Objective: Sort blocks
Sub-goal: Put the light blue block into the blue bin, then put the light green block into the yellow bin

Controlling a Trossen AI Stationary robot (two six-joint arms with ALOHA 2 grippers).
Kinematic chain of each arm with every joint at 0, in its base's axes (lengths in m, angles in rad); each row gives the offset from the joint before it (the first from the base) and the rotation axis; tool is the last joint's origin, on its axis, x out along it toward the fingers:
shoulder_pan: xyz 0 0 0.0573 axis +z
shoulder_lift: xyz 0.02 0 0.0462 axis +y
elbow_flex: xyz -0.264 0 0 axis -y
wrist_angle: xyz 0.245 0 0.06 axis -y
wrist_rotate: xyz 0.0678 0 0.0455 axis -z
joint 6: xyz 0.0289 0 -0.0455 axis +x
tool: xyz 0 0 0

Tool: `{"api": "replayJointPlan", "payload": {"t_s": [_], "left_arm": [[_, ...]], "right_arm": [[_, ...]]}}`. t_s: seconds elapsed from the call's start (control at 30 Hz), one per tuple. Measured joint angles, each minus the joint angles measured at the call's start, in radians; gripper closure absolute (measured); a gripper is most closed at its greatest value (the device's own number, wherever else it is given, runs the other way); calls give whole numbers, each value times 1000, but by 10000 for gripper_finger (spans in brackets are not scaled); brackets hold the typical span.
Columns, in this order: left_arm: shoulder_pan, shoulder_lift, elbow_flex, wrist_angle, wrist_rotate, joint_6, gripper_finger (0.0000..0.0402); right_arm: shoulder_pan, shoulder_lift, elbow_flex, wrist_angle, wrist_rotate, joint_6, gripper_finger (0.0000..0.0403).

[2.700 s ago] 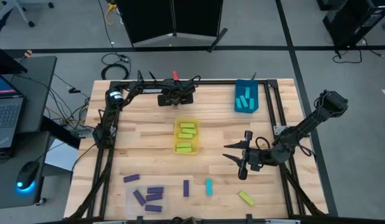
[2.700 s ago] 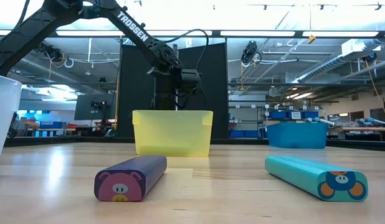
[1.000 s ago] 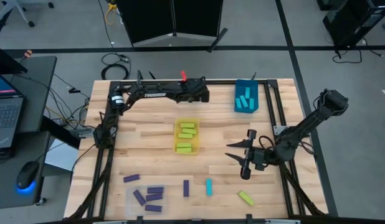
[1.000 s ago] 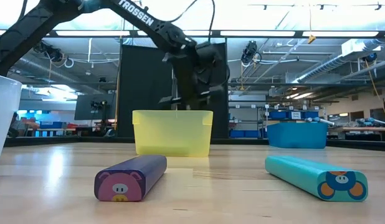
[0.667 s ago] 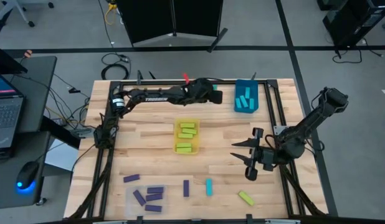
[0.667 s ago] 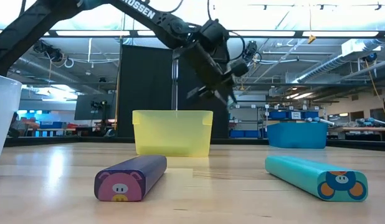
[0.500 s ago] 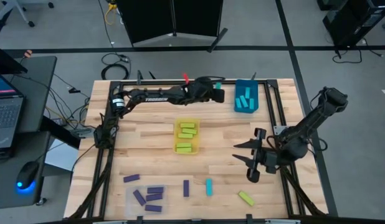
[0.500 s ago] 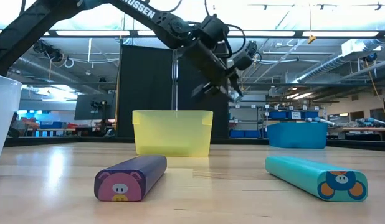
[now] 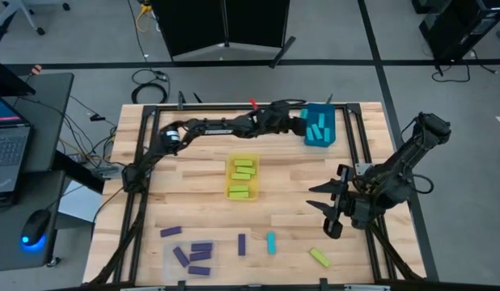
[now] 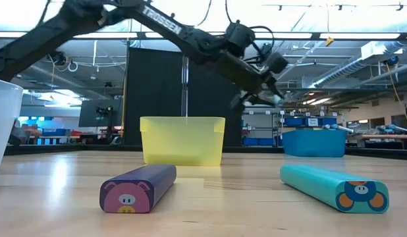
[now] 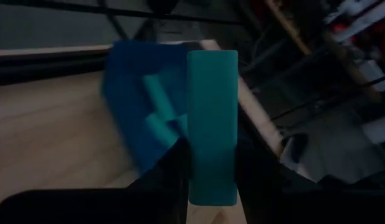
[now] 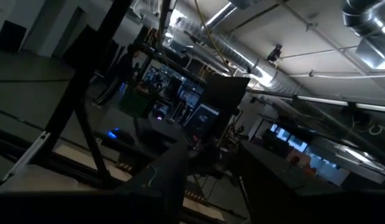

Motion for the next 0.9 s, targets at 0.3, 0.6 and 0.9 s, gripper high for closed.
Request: {"api": "replayJointPlan", "payload": {"t_s": [0.3,0.6,0.9], "left_arm": [[0,282,404,-83,55,4,298],[-1,342,395,-3,81,-53,267],[-6,340,416,-6,101,-20,195]], "right_arm": [[31,0,0,-1,56,-11,249],[37,0,0,-14,78,-14,249],[51,0,0,-15,89,-9,249]]}}
